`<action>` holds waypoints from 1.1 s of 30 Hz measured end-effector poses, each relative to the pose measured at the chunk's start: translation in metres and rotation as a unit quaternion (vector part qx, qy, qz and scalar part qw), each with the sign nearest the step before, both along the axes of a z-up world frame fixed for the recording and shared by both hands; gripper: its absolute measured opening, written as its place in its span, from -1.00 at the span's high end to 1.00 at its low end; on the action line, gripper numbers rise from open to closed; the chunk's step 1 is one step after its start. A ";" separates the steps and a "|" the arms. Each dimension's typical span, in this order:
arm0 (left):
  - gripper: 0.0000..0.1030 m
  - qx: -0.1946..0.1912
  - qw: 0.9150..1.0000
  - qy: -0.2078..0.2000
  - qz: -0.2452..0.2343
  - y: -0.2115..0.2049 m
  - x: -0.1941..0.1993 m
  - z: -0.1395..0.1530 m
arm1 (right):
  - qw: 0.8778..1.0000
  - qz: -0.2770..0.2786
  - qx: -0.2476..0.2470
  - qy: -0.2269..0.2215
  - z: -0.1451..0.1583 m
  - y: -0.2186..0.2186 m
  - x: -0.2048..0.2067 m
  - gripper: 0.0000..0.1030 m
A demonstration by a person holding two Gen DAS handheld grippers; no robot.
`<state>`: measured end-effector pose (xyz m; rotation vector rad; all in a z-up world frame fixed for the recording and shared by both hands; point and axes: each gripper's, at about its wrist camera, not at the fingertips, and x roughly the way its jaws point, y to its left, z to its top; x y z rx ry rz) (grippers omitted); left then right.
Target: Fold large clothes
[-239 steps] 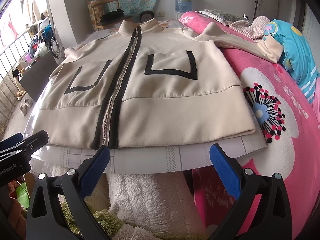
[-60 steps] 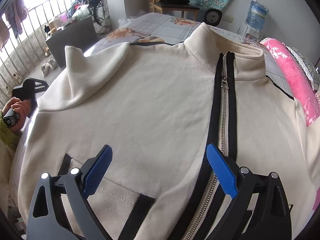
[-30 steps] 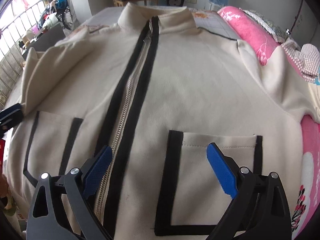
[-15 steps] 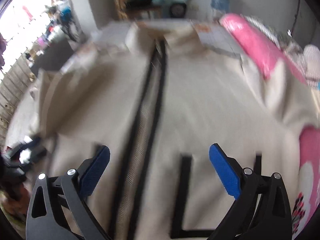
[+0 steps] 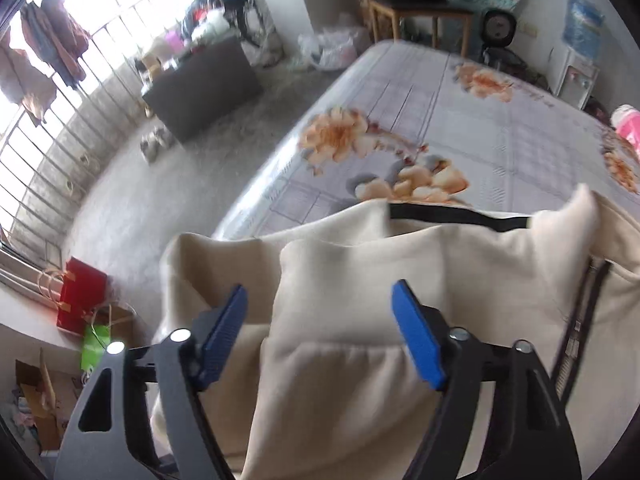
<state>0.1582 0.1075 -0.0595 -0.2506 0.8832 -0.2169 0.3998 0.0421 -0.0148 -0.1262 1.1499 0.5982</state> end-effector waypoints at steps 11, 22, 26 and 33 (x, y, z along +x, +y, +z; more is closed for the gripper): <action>-0.57 -0.018 1.000 0.009 -0.002 0.007 0.002 0.003 | 0.994 -0.012 0.099 -0.049 0.058 -0.101 -0.072 0.84; -0.57 -0.042 0.999 0.027 -0.004 0.017 0.004 0.005 | 0.976 -0.158 0.142 0.046 -0.004 -0.285 -0.185 0.65; -0.57 -0.040 0.999 0.033 -0.003 0.017 0.003 0.006 | 0.953 -0.214 0.199 0.079 -0.022 -0.320 -0.197 0.42; -0.57 -0.037 0.998 0.038 0.014 0.019 -0.003 0.005 | 0.939 -0.205 0.259 0.091 -0.021 -0.301 -0.179 0.02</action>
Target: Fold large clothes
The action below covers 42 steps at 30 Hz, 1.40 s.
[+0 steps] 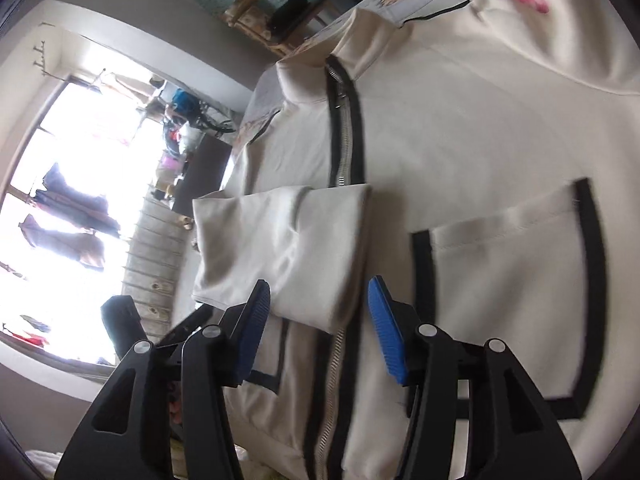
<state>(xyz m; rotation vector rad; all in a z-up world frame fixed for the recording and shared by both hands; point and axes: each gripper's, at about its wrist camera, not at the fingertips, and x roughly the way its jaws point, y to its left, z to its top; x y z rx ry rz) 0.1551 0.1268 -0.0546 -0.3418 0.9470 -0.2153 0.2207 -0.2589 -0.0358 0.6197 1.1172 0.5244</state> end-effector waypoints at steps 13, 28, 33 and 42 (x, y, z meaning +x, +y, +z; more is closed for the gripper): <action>-0.57 -0.051 0.999 -0.016 0.002 0.013 -0.008 0.005 | 0.987 0.001 -0.151 -0.055 0.012 0.046 0.023 0.90; -0.57 -0.037 0.999 -0.008 0.014 0.008 -0.001 0.002 | 0.951 -0.112 -0.242 -0.153 0.098 -0.042 0.073 0.94; -0.57 -0.023 1.000 -0.013 0.016 0.005 0.001 0.007 | 0.980 -0.072 -0.174 -0.062 0.033 -0.049 0.070 0.69; -0.57 0.025 0.999 -0.012 0.026 -0.003 0.014 0.007 | 0.986 -0.010 -0.169 -0.011 -0.012 -0.021 0.092 0.05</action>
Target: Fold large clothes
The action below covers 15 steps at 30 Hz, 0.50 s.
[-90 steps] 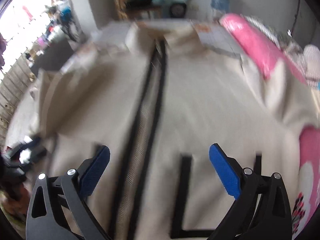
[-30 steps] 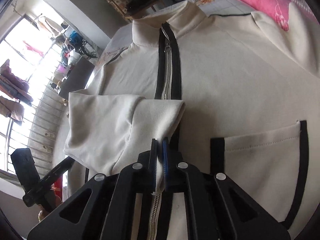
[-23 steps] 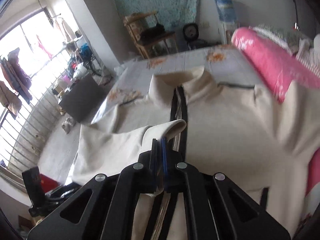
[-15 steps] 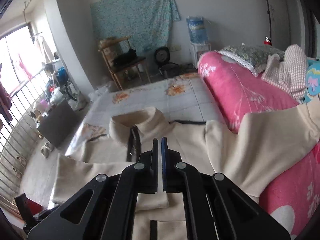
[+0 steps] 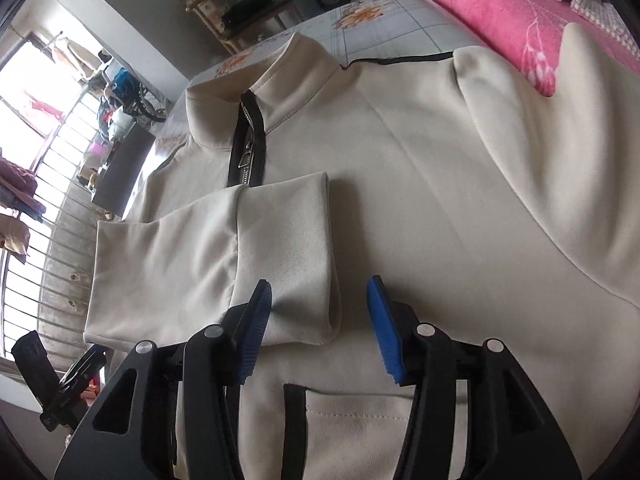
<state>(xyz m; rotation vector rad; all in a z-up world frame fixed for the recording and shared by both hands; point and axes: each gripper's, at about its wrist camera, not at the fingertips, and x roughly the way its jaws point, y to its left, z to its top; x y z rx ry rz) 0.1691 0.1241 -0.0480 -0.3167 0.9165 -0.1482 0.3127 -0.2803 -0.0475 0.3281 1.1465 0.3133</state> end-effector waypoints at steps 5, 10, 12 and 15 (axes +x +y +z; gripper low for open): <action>-0.57 0.014 1.000 -0.002 0.003 -0.001 0.001 -0.002 | 0.996 0.045 -0.072 -0.023 0.000 0.031 0.009 0.77; -0.57 0.026 1.000 -0.005 -0.002 -0.004 0.000 -0.004 | 0.991 0.053 -0.072 -0.098 0.050 0.033 0.009 0.85; -0.57 0.028 1.000 -0.004 -0.002 -0.004 0.000 -0.004 | 0.988 0.012 -0.047 -0.145 0.087 0.011 0.006 0.86; -0.57 0.028 1.000 -0.004 0.000 -0.003 0.000 -0.004 | 0.981 -0.040 -0.058 -0.179 0.111 -0.018 0.001 0.86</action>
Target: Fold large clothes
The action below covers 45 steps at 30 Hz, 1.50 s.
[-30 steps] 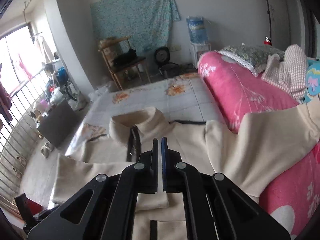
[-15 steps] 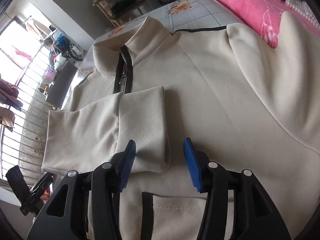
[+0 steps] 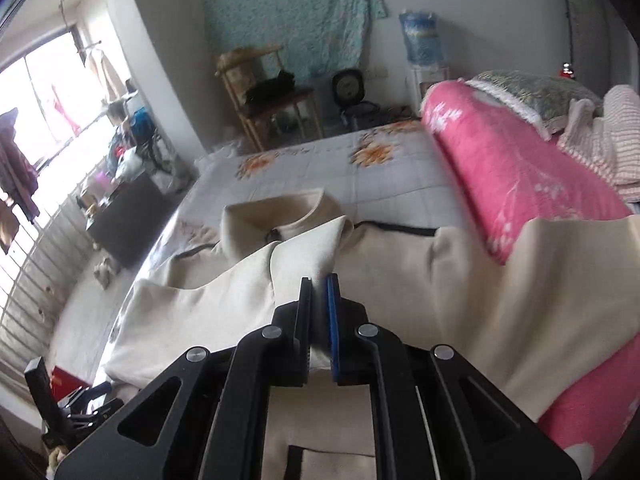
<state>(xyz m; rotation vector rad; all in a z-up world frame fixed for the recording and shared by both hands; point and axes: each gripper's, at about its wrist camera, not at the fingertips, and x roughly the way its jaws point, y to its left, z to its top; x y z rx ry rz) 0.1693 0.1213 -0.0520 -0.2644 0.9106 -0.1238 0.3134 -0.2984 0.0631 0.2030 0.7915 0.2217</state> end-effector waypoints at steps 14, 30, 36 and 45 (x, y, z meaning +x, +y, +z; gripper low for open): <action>-0.57 -0.021 1.000 -0.008 -0.001 0.006 -0.004 -0.001 | 0.994 -0.054 0.014 0.093 -0.084 -0.046 0.004 0.60; -0.57 -0.016 1.000 -0.024 0.000 0.006 -0.006 -0.001 | 0.997 0.024 -0.029 0.072 -0.095 -0.012 -0.008 0.53; -0.57 0.037 0.999 -0.035 0.006 0.004 -0.012 0.018 | 0.996 0.012 -0.007 0.087 -0.101 -0.013 -0.010 0.48; -0.57 0.073 0.997 -0.039 0.014 0.011 0.002 0.054 | 0.998 0.003 0.014 0.068 -0.081 -0.029 -0.051 0.01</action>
